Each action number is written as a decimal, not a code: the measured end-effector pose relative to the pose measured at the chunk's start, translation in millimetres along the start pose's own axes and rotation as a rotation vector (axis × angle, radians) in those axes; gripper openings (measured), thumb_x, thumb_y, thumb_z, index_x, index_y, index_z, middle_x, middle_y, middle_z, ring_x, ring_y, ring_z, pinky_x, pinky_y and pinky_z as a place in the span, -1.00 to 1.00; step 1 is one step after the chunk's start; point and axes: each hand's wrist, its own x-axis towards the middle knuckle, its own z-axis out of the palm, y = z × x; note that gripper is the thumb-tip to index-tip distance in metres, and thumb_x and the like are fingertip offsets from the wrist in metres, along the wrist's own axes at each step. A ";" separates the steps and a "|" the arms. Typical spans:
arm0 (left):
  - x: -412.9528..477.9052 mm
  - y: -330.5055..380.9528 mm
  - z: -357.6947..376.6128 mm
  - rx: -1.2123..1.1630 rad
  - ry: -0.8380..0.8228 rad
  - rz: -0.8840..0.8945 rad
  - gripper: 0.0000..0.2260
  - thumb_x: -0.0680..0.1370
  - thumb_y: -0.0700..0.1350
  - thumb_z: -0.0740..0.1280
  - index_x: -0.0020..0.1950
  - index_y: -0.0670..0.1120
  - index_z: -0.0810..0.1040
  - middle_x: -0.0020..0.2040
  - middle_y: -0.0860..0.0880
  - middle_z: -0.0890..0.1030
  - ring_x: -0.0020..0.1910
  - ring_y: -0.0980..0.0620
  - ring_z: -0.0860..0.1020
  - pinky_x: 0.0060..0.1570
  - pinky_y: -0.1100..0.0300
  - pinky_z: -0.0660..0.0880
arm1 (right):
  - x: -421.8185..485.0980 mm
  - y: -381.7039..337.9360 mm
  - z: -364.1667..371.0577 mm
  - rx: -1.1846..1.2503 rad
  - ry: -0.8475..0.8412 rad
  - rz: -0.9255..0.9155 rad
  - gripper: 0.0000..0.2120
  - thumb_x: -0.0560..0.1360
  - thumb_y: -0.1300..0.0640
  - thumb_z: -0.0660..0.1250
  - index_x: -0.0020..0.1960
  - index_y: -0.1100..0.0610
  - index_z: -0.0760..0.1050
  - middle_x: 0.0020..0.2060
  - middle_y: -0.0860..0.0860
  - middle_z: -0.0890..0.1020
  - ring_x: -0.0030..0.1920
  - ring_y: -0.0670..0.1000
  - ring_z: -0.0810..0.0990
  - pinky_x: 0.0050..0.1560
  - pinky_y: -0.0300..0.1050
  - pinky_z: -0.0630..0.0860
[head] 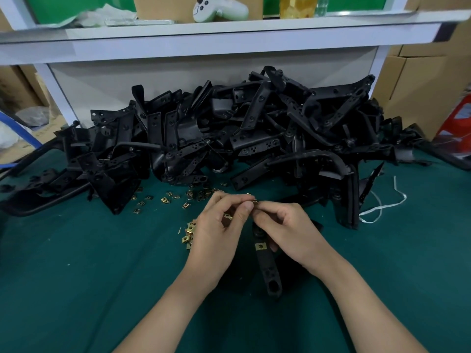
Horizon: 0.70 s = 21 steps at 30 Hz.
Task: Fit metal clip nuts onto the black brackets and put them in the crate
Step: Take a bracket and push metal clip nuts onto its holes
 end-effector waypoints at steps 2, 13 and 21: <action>0.3 0.2 -1.4 -0.009 0.038 -0.008 -0.88 0.61 -0.01 0.36 0.06 0.20 0.66 0.00 0.19 0.64 0.02 0.16 0.62 -0.02 0.33 0.53 | 0.0 0.1 0.1 0.012 0.020 0.009 -0.79 0.62 -0.07 0.25 0.11 -0.23 0.66 -0.36 0.16 0.57 -0.45 -0.06 0.47 -0.44 -0.17 0.45; -0.5 4.8 -3.4 -0.038 0.052 0.004 -0.80 0.59 -0.13 0.41 0.09 0.18 0.62 -0.05 0.24 0.66 -0.06 0.23 0.61 -0.09 0.38 0.49 | 1.0 3.3 -8.0 -0.024 0.248 0.000 -0.78 0.66 -0.02 0.24 0.15 -0.28 0.60 -0.34 0.02 0.58 -0.35 -0.11 0.48 -0.32 -0.29 0.42; -0.9 5.2 -4.0 -0.023 0.007 0.027 -0.81 0.60 -0.14 0.40 0.07 0.18 0.64 -0.03 0.20 0.65 0.00 0.15 0.62 -0.01 0.29 0.54 | 1.4 2.5 -9.7 -0.024 0.326 -0.007 -0.84 0.64 -0.07 0.27 0.11 -0.24 0.62 -0.34 -0.19 0.55 -0.36 -0.18 0.45 -0.28 -0.24 0.41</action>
